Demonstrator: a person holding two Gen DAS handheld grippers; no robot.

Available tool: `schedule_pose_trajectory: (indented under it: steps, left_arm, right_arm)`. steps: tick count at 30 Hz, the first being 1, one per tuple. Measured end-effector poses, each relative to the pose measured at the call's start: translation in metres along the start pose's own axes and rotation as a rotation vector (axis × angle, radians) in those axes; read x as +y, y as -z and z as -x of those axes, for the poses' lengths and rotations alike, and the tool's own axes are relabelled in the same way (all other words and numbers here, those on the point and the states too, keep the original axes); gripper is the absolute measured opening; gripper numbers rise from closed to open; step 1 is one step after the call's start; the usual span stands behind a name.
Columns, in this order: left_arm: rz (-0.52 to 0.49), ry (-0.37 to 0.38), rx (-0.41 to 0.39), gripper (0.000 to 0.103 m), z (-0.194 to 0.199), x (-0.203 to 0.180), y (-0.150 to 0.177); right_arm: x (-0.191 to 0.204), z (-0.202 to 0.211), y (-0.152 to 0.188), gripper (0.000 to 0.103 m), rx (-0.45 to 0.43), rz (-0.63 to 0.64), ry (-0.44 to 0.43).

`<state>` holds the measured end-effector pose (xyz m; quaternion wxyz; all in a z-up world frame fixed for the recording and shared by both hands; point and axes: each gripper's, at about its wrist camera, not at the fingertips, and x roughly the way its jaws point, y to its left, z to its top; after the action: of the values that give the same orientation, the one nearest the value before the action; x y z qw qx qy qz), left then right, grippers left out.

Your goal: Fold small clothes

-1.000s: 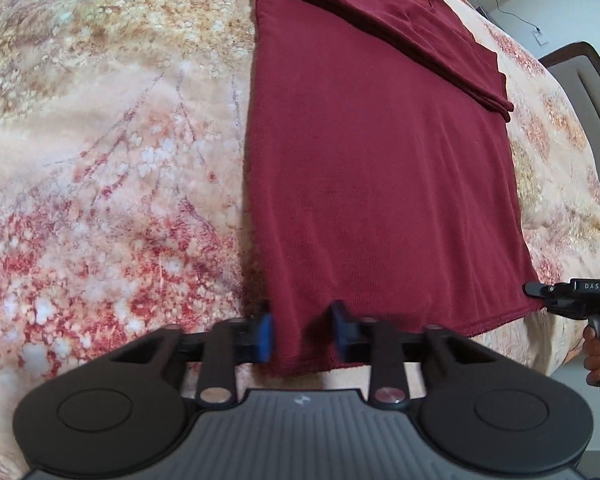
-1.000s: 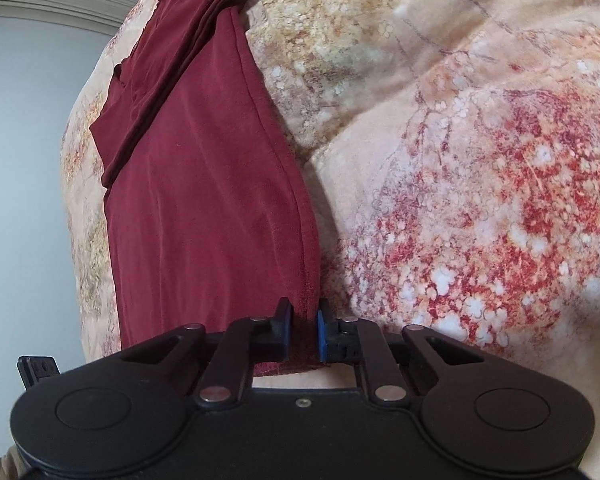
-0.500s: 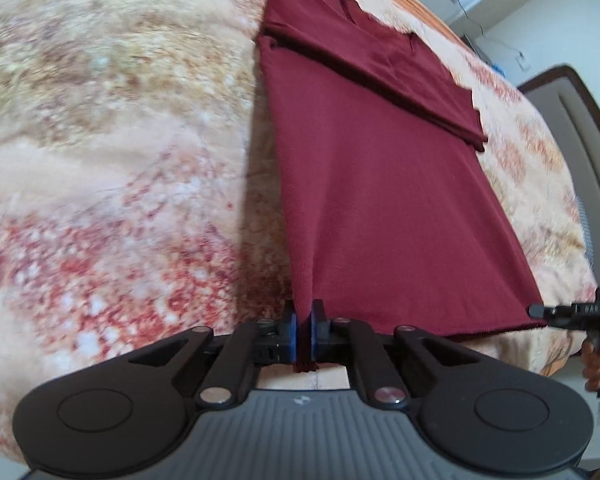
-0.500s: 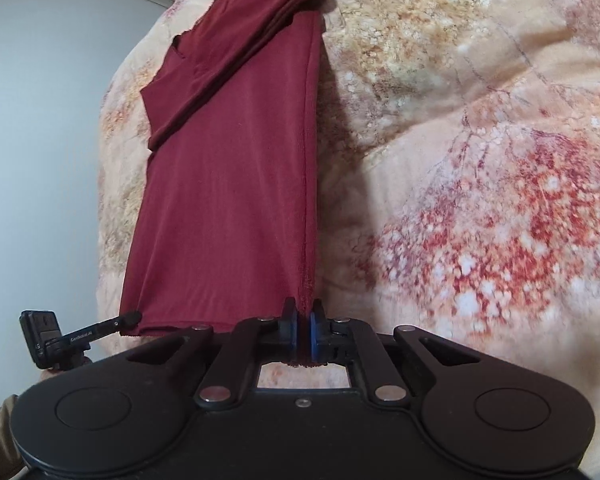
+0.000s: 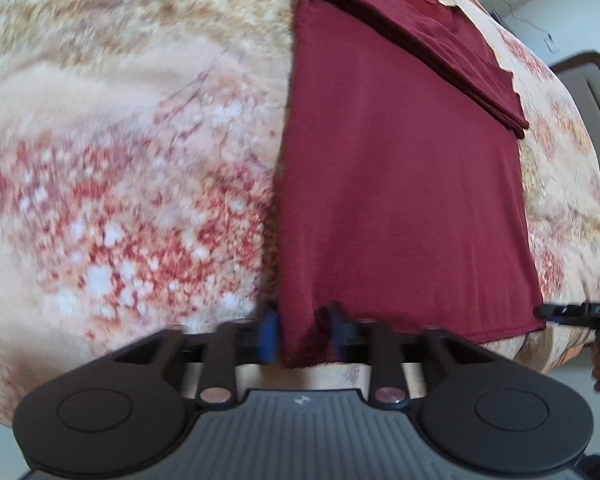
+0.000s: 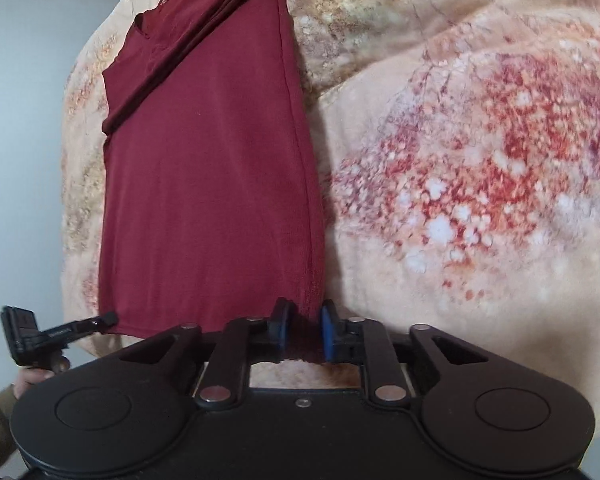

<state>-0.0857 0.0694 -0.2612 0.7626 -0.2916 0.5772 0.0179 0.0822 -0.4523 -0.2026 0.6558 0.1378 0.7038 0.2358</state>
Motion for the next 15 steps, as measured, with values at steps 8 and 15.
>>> schedule_pose_trajectory:
  steps: [8, 15]
  left_arm:
    - [-0.232, -0.118, -0.026, 0.071, 0.026, -0.027, -0.002]
    - [-0.497, -0.172, 0.001, 0.073, 0.027, -0.054, 0.011]
  right_arm:
    - [0.029, 0.034, -0.006, 0.056, -0.093, 0.340, 0.170]
    - [0.077, 0.024, 0.012, 0.060, -0.056, 0.772, 0.215]
